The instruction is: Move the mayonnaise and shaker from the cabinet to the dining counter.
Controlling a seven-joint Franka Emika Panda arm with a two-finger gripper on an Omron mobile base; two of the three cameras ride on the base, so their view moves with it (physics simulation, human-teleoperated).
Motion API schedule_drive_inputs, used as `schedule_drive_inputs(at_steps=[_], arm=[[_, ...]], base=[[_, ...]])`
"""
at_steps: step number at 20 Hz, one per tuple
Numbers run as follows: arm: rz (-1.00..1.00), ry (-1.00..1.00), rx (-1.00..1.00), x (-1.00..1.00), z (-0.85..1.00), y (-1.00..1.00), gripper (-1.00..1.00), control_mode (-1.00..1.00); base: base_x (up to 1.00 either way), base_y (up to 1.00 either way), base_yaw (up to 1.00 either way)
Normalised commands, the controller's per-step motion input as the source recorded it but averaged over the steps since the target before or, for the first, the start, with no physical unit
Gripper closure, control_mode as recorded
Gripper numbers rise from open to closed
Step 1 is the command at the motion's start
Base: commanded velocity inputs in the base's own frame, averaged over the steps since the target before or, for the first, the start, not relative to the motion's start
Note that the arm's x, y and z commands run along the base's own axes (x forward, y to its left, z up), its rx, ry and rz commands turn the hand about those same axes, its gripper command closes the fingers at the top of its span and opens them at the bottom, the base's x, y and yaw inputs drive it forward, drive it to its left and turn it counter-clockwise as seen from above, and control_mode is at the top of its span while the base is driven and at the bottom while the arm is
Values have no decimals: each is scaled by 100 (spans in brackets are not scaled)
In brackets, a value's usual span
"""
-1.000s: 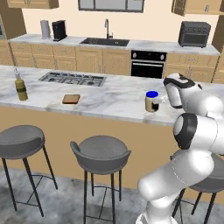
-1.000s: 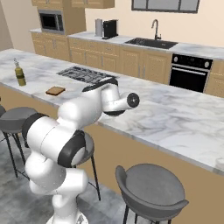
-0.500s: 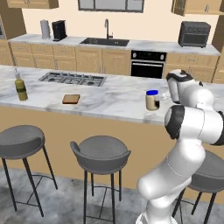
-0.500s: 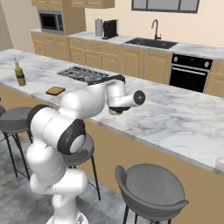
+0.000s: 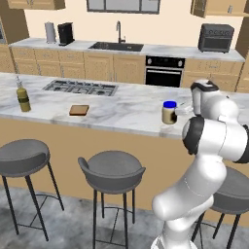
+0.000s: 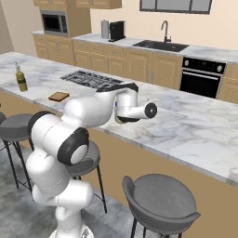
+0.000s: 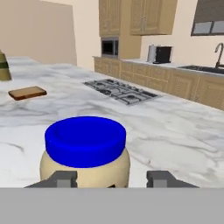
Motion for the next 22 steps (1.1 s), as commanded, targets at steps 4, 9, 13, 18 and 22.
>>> schedule_drive_inputs(at_steps=[4,9,13,18,22], arm=[[0,-10,0,1,12,-2,-100,-100],[0,-1,0,-1,23,-15,-100,-100],[0,0,-1,-1,19,-22,-100,-100],[-3,4,-2,-20,28,-18,-100,-100],[-14,11,-10,-36,40,-3,-100,-100]], base=[[0,0,0],[0,0,0],[0,0,0],[0,0,0],[0,0,0]])
